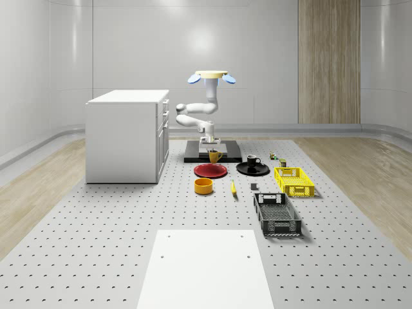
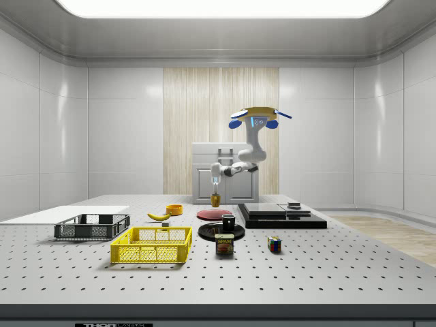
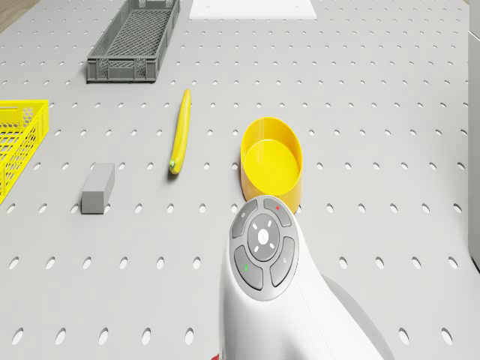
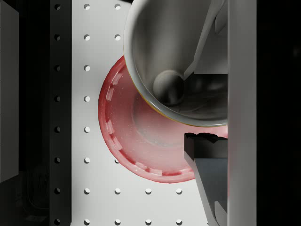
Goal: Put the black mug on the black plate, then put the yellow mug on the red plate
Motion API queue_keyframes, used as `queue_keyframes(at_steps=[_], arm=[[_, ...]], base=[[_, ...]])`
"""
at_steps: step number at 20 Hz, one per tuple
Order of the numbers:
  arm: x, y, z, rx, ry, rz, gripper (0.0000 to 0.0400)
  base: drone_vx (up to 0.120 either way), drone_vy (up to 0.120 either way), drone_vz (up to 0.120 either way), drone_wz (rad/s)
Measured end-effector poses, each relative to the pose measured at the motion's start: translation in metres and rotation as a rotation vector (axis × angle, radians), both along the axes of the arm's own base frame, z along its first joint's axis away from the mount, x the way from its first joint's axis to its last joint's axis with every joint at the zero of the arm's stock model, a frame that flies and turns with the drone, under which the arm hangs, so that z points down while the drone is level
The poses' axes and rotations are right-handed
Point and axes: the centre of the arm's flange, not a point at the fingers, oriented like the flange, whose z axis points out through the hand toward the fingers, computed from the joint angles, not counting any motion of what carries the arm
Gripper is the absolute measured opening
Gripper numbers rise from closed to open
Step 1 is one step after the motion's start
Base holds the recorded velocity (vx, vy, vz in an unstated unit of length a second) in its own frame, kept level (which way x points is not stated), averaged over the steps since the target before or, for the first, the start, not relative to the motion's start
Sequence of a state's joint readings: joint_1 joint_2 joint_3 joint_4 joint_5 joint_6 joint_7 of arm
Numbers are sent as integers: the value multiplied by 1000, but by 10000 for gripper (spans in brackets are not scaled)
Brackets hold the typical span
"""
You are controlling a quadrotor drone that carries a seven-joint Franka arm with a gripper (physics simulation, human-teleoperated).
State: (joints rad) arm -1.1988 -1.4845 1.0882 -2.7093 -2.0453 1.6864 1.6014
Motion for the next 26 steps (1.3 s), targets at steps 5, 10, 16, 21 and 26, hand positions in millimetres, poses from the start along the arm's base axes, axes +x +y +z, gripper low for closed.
queue_keyframes(at_steps=[5,10,16,21,26], arm=[[-5,15,6,0,0,0,110],[-18,20,11,0,0,0,110],[-24,23,28,0,0,0,110],[-25,24,46,0,0,0,110],[-26,24,59,0,0,0,274]], base=[[0,0,0,0],[0,0,0,0],[0,0,0,0],[0,0,0,0],[0,0,0,0]])
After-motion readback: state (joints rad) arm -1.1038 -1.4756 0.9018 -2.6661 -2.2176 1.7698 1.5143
